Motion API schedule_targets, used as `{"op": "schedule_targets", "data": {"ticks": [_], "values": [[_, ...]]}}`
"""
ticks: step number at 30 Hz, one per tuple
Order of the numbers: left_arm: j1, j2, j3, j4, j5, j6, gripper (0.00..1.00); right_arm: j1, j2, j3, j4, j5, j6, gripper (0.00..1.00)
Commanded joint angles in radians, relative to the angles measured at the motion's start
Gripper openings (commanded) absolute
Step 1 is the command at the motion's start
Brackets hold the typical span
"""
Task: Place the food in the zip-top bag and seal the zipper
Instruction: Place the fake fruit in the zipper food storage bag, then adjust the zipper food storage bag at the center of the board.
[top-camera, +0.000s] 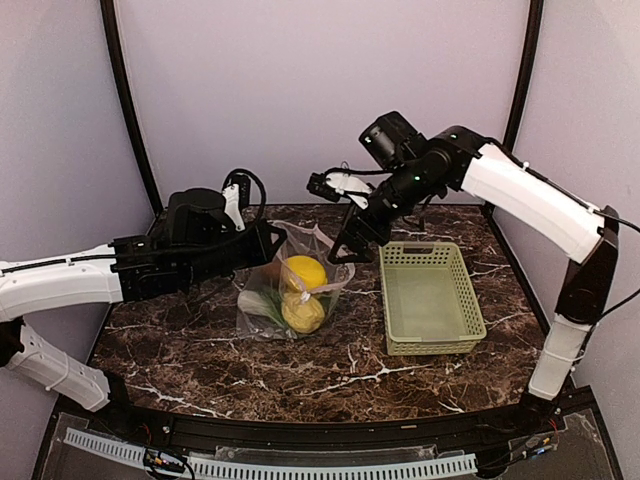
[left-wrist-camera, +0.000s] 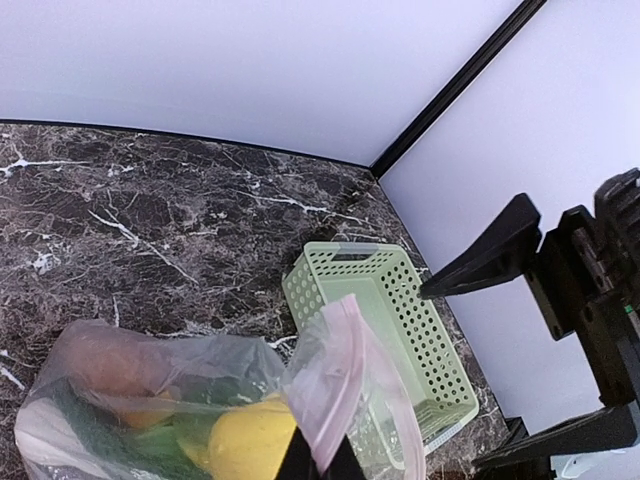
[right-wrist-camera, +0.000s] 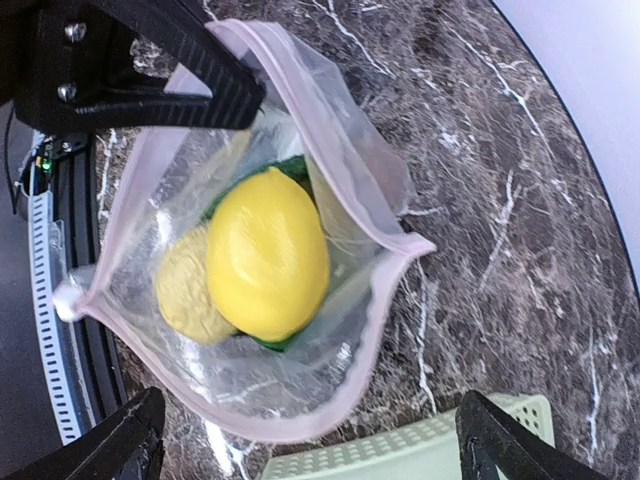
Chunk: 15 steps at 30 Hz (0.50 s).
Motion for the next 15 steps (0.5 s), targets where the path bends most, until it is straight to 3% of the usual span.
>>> {"op": "schedule_targets", "data": {"ticks": [1,4,11,15], "values": [[-0.006,-0.041,-0.013,0.045,-0.021,0.015,0.01,-0.013,-0.078,-0.113,0.088,0.197,0.01,0.99],[-0.006,-0.04,-0.014,0.046,-0.018,0.022,0.01,-0.06,-0.075,-0.13,0.088,0.139,0.045,0.97],[-0.005,-0.032,-0.011,0.046,-0.014,0.024,0.01,-0.076,-0.007,-0.153,0.048,-0.093,0.066,0.59],[-0.006,-0.034,-0.01,0.04,-0.013,0.024,0.01,-0.076,0.017,-0.167,0.044,-0.152,0.072,0.55]]}}
